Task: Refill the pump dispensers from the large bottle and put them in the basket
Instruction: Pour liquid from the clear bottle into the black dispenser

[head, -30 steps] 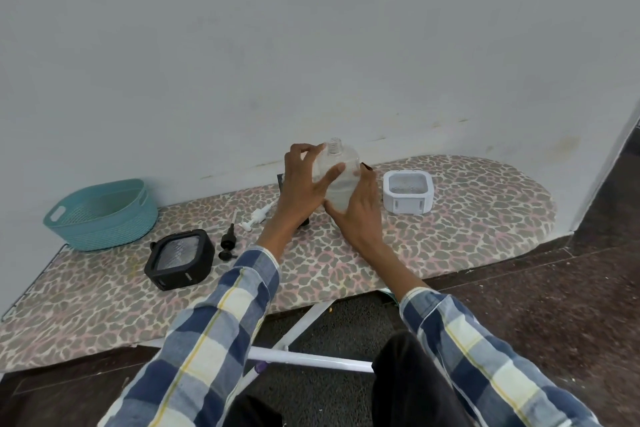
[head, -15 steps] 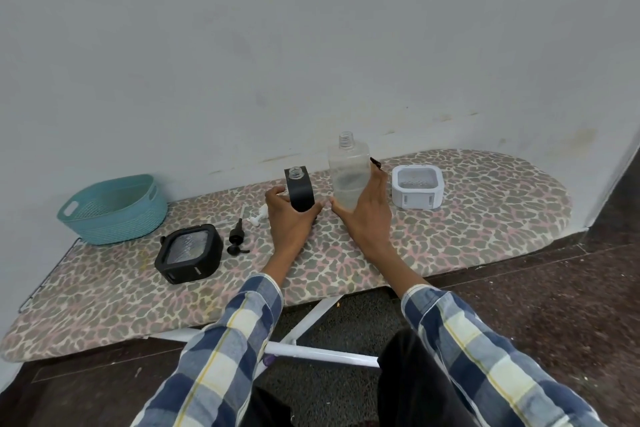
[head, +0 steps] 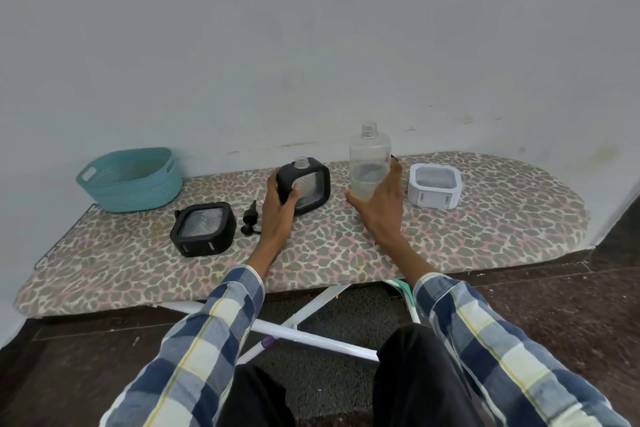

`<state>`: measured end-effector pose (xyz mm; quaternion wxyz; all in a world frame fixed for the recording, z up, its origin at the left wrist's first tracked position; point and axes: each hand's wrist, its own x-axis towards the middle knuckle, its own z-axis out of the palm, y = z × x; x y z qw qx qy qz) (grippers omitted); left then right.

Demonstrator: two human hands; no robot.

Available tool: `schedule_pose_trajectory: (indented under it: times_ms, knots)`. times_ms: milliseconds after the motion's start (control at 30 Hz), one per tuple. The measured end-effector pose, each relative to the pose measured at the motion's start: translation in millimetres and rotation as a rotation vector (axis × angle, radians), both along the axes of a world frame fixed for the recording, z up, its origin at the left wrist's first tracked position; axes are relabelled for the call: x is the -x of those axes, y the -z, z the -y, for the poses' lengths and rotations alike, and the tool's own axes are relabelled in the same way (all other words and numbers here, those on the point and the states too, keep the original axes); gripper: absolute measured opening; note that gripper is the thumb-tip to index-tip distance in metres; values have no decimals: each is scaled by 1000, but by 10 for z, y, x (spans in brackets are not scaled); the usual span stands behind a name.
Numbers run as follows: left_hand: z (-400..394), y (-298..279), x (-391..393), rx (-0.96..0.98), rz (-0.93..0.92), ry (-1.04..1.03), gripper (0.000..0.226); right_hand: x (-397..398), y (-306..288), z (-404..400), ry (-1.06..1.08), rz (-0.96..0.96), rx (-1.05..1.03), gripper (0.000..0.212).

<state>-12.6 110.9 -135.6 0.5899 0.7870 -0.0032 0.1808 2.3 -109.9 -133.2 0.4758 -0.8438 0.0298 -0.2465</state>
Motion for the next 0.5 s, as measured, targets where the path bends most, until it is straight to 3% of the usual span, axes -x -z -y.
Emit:
schedule_pose_trajectory:
  times_ms: [200, 500]
  knots:
    - [39, 9, 54, -130, 94, 17, 65, -24, -88, 63, -118, 8, 51, 109]
    - [49, -17, 118, -166, 196, -109, 53, -28, -449, 168, -342, 133, 551, 104]
